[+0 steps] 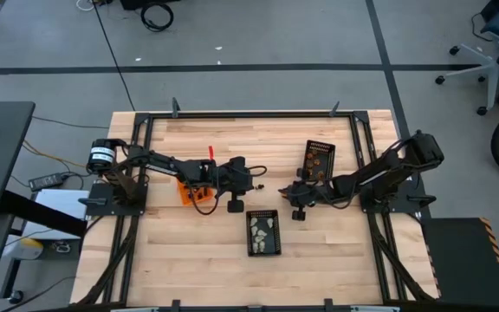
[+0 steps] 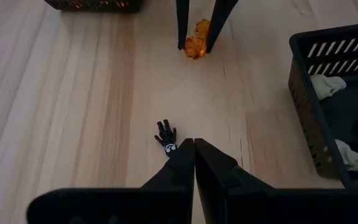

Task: Sort Halloween decoration
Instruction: Put the orange pumpkin toy into the top black bin

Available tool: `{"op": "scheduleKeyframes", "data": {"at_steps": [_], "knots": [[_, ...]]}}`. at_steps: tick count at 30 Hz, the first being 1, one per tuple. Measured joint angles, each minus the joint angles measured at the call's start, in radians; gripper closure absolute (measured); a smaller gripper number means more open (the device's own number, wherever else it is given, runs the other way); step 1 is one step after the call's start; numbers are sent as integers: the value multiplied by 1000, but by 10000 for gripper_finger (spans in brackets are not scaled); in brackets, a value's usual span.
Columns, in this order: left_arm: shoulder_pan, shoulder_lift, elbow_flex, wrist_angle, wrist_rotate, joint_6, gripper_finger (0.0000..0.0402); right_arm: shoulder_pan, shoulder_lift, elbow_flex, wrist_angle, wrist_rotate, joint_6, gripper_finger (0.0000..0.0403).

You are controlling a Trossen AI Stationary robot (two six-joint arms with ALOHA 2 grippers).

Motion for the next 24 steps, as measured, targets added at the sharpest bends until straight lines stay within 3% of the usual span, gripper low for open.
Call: {"op": "scheduleKeyframes", "data": {"at_steps": [5, 14, 18, 24], "knots": [[0, 0, 0, 0, 0, 1, 386, 9, -64, 0, -40, 57, -5, 296], [0, 0, 0, 0, -1, 3, 386, 45, -248, 0, -250, 454, 85, 296], [0, 0, 0, -1, -1, 3, 386, 45, -321, 0, -385, 578, 220, 296], [0, 0, 0, -1, -1, 4, 386, -6, -376, 0, -681, 627, 555, 296]]}}
